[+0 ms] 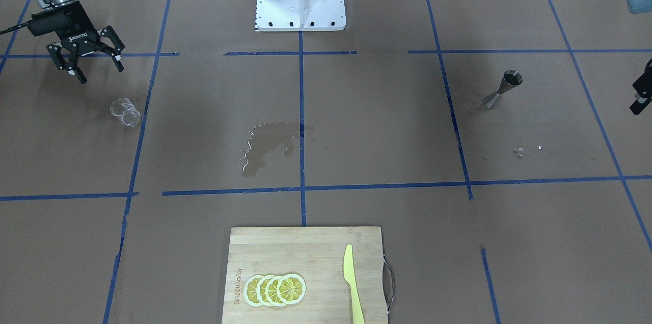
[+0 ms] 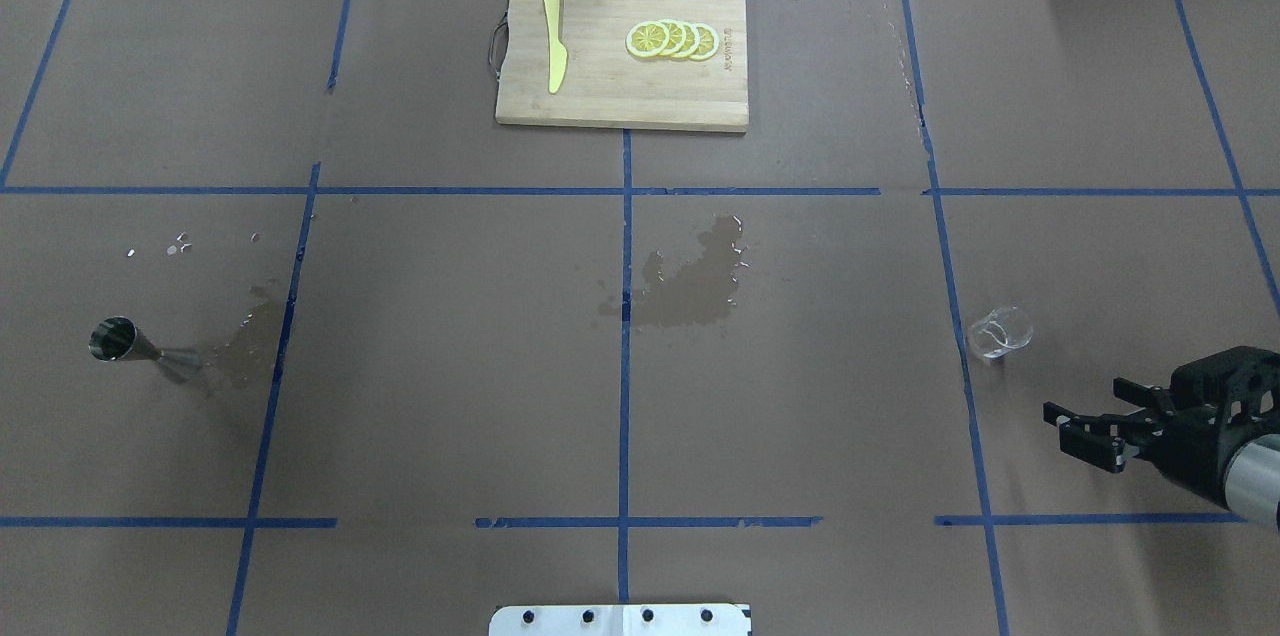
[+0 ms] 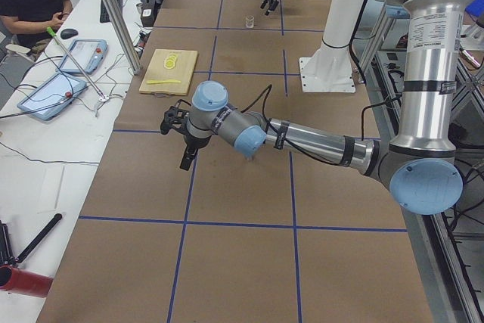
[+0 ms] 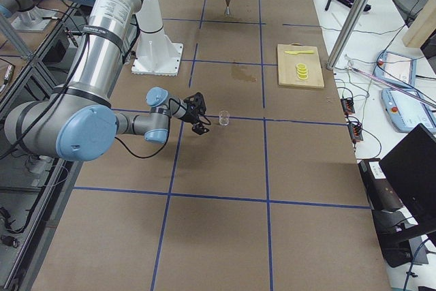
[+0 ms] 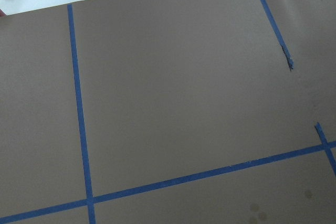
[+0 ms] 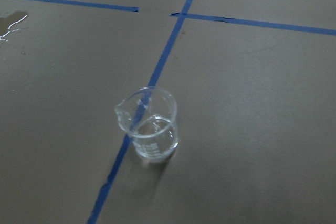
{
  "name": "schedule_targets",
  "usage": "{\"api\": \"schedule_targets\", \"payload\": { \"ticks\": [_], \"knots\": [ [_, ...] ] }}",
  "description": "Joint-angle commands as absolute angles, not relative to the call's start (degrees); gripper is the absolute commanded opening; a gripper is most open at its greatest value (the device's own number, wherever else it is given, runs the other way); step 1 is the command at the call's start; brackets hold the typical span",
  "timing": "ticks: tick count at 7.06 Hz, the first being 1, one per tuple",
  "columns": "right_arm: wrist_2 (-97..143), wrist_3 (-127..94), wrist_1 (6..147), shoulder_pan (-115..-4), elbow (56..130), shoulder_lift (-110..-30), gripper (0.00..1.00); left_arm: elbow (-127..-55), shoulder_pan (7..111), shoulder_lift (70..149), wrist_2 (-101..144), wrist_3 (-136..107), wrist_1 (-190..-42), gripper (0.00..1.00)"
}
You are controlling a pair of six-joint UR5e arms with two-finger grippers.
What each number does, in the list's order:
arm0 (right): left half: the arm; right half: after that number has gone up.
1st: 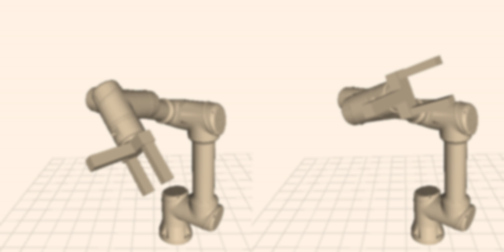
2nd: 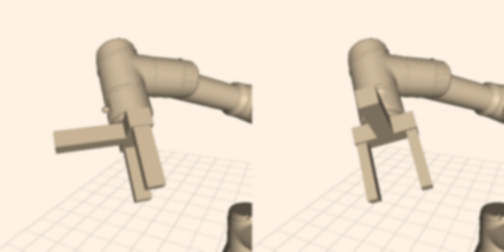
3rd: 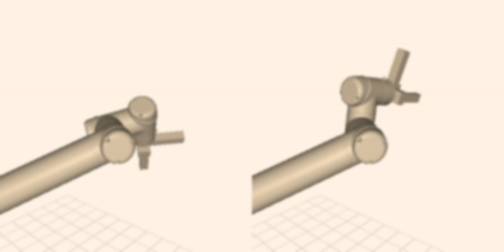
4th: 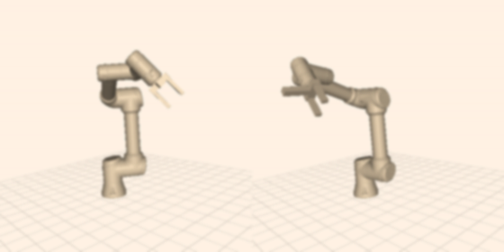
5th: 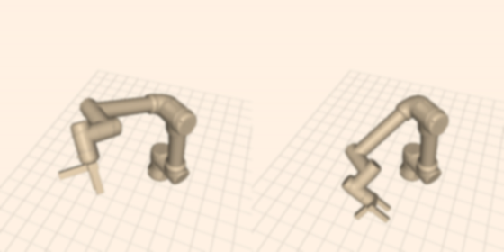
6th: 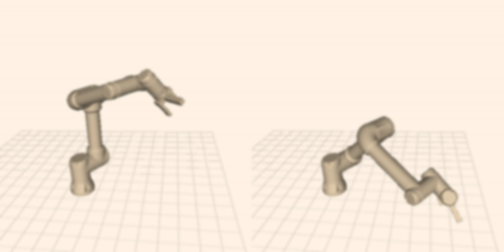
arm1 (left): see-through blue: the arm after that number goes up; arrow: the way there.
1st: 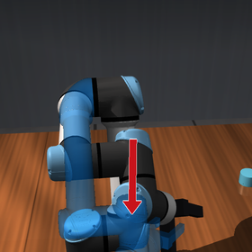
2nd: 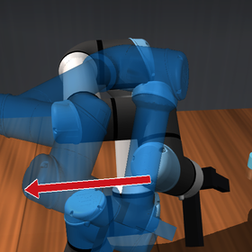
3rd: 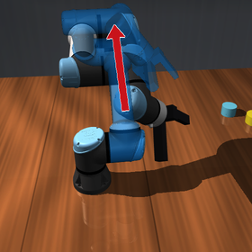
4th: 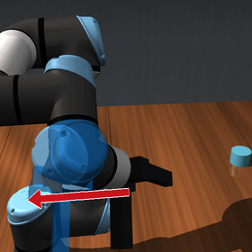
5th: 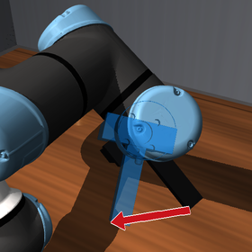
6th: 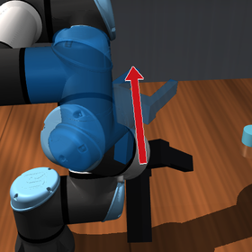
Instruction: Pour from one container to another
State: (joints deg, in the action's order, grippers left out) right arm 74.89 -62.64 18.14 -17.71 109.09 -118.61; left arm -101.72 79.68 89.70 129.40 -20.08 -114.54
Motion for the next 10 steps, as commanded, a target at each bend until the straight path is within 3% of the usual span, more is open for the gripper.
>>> {"api": "schedule_targets", "payload": {
  "ticks": [1,5,7,10],
  "knots": [
    [94.7,-53.5,21.2,-34.9,108.8,-118.0,1.0,-101.3,79.6,89.1,129.4,-20.1,-114.5,1.0],
    [116.2,-33.4,42.0,-59.8,108.5,-113.1,1.0,-100.4,79.4,86.8,130.2,-19.8,-114.5,1.0],
    [126.7,-16.5,59.2,-73.2,108.2,-108.6,1.0,-100.4,78.4,85.5,130.3,-19.4,-114.6,1.0],
    [127.6,7.6,86.3,-83.4,106.3,-101.0,1.0,-100.9,77.0,82.6,130.3,-19.9,-115.6,1.0]
  ]
}}
